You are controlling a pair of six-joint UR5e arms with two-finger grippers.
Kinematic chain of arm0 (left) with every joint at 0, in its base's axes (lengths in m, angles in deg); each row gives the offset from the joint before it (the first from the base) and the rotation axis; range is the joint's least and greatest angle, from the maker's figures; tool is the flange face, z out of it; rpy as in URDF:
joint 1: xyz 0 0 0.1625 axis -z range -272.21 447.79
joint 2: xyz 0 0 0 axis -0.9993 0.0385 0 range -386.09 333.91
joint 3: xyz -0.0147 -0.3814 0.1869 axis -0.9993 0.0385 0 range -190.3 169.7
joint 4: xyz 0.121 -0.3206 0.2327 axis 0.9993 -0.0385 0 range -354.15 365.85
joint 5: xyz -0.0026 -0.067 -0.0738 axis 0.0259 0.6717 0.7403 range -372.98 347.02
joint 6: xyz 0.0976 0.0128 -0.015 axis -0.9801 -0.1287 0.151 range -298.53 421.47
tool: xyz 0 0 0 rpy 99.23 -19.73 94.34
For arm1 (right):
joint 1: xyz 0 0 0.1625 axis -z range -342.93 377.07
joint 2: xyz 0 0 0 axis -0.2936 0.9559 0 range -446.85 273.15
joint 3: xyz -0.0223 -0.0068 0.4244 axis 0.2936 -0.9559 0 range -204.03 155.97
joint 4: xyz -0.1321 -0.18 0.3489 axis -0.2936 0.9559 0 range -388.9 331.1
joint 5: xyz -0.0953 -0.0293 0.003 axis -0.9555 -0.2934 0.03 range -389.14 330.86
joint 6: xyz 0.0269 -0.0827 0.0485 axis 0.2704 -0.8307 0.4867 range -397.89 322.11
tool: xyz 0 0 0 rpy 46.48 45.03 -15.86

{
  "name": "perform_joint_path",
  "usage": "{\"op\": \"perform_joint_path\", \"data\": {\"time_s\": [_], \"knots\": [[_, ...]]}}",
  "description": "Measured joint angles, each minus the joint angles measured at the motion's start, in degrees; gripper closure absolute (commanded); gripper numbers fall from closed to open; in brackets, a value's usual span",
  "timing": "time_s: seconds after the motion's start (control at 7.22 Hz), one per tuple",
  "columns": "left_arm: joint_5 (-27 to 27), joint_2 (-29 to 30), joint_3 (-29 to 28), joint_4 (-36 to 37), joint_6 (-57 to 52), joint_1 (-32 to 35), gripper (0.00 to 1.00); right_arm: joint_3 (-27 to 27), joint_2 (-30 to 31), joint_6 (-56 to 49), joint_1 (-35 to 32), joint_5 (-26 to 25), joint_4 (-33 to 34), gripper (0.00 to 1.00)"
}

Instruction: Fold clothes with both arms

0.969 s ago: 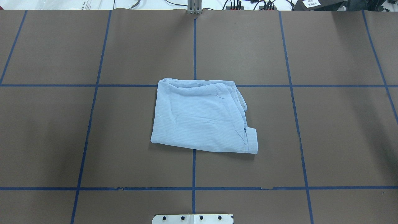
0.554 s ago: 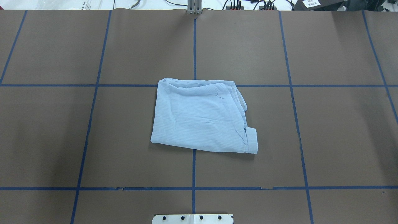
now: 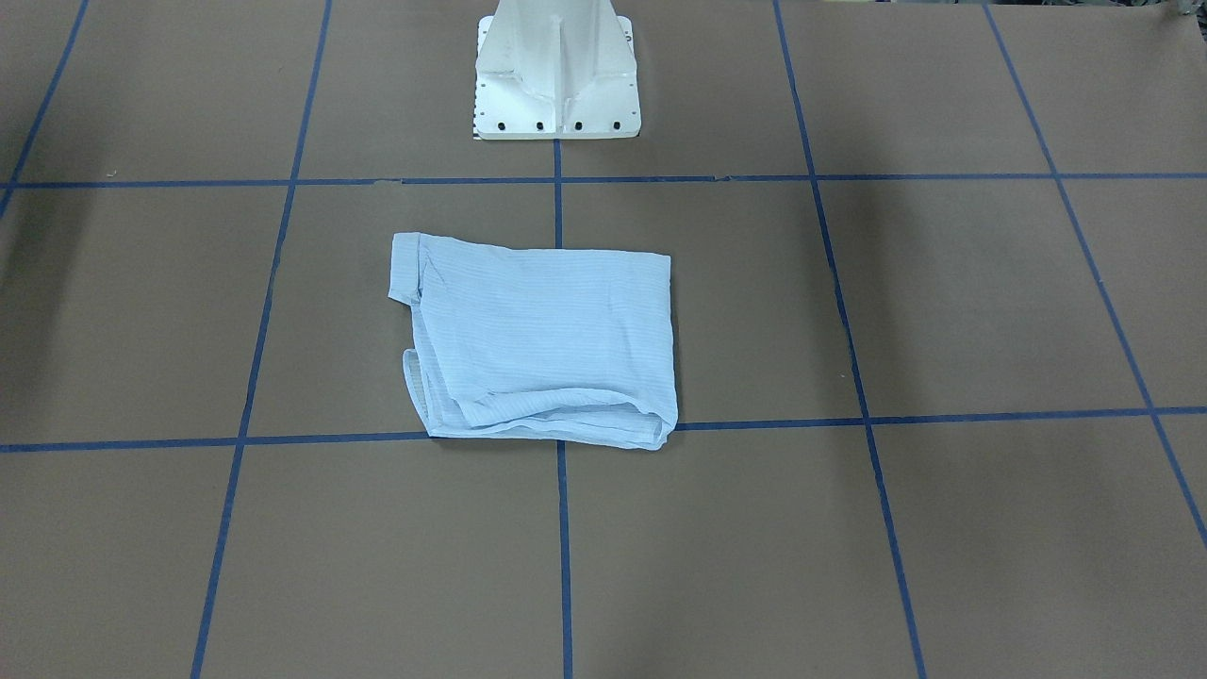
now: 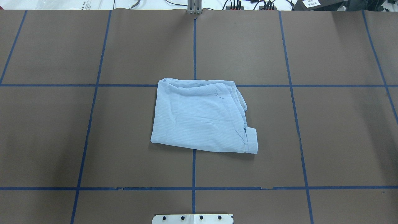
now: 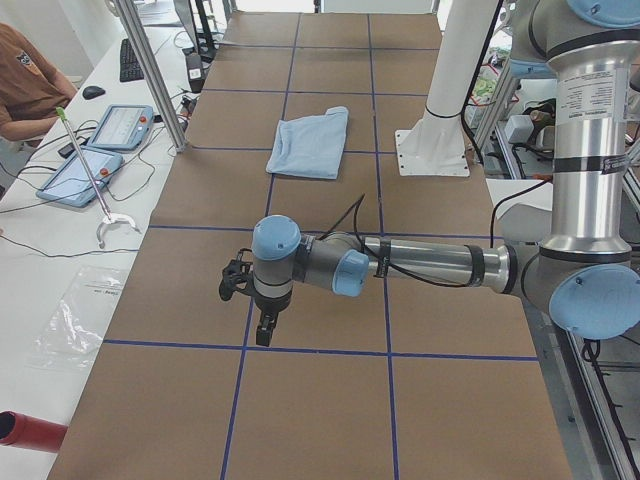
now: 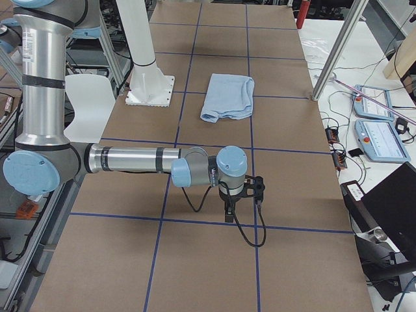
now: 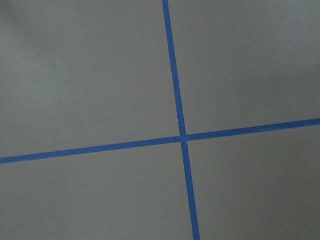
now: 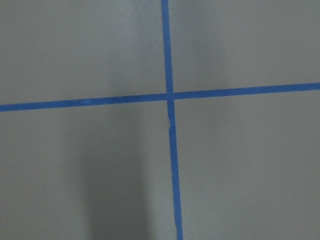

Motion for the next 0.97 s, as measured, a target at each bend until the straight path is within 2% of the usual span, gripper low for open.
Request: {"op": "perform_joint_path", "data": {"time_s": [0.28,0.97], "knots": [[0.39,-0.21,0.0,4.61,-7.06,0.06,0.0,0.22,0.39,0.39,-0.83,2.58,-0.06,0.0],[0.75,-0.4,0.5,5.33,-8.4,0.45,0.0,1.75,2.88,0.45,-2.83,2.77,-0.55,0.0]]}}
